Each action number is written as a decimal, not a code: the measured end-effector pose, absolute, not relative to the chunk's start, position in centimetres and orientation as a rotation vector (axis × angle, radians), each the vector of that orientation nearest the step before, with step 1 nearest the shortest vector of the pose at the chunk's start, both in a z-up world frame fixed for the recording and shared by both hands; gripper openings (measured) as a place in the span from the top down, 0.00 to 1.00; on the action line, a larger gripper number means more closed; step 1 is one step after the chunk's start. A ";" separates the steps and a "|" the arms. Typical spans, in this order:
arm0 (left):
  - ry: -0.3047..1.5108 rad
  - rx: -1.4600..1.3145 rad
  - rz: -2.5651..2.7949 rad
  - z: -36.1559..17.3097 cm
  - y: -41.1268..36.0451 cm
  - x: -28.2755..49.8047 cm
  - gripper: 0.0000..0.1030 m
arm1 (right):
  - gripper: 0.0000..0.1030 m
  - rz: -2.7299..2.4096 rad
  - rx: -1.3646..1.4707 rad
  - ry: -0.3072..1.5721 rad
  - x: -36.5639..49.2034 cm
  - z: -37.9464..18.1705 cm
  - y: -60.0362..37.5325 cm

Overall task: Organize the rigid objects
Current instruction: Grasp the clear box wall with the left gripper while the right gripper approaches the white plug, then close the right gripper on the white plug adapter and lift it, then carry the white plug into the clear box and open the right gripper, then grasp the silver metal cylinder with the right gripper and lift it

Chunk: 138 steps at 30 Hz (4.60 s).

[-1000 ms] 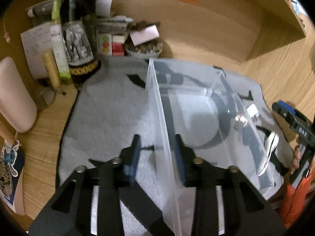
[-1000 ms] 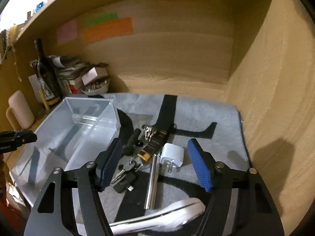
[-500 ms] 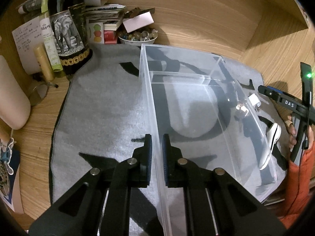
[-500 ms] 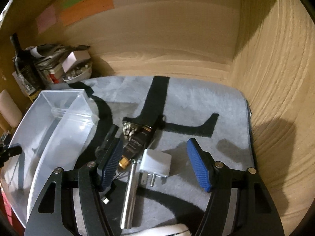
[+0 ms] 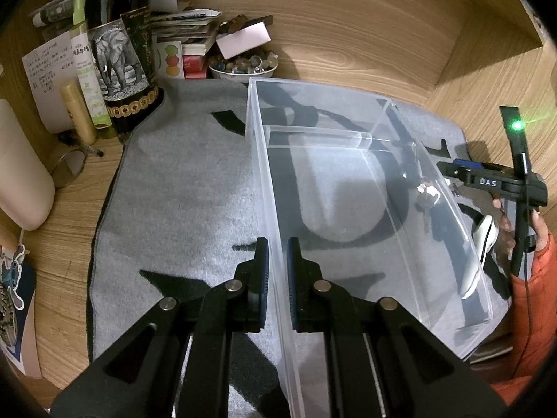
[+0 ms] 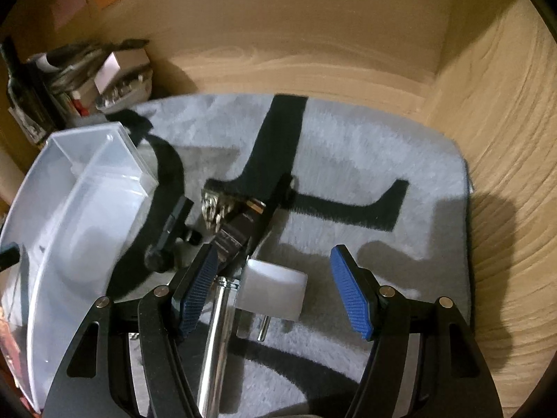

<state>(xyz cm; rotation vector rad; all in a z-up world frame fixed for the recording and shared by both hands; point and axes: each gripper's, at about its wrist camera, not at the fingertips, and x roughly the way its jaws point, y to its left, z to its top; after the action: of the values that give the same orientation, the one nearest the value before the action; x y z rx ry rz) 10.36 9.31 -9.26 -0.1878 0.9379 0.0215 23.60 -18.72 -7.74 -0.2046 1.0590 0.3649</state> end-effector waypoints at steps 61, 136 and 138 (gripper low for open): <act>0.914 -0.164 0.022 -9.3 9.0 10.2 0.91 | 0.66 0.750 -0.334 0.844 16.2 -1.5 -3.6; 0.894 -0.142 0.004 -9.3 8.9 10.1 0.90 | 0.34 0.367 -0.312 1.061 18.2 -7.5 -17.7; 0.894 -0.143 0.004 -9.3 8.9 10.1 0.90 | 0.43 0.381 -0.333 1.087 17.8 -8.3 -17.6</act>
<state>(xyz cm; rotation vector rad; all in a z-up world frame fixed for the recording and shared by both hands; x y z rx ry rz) 10.08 8.90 -9.34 -0.1425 0.8935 0.0040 17.78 -17.60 -8.27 -0.3334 1.0867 0.3809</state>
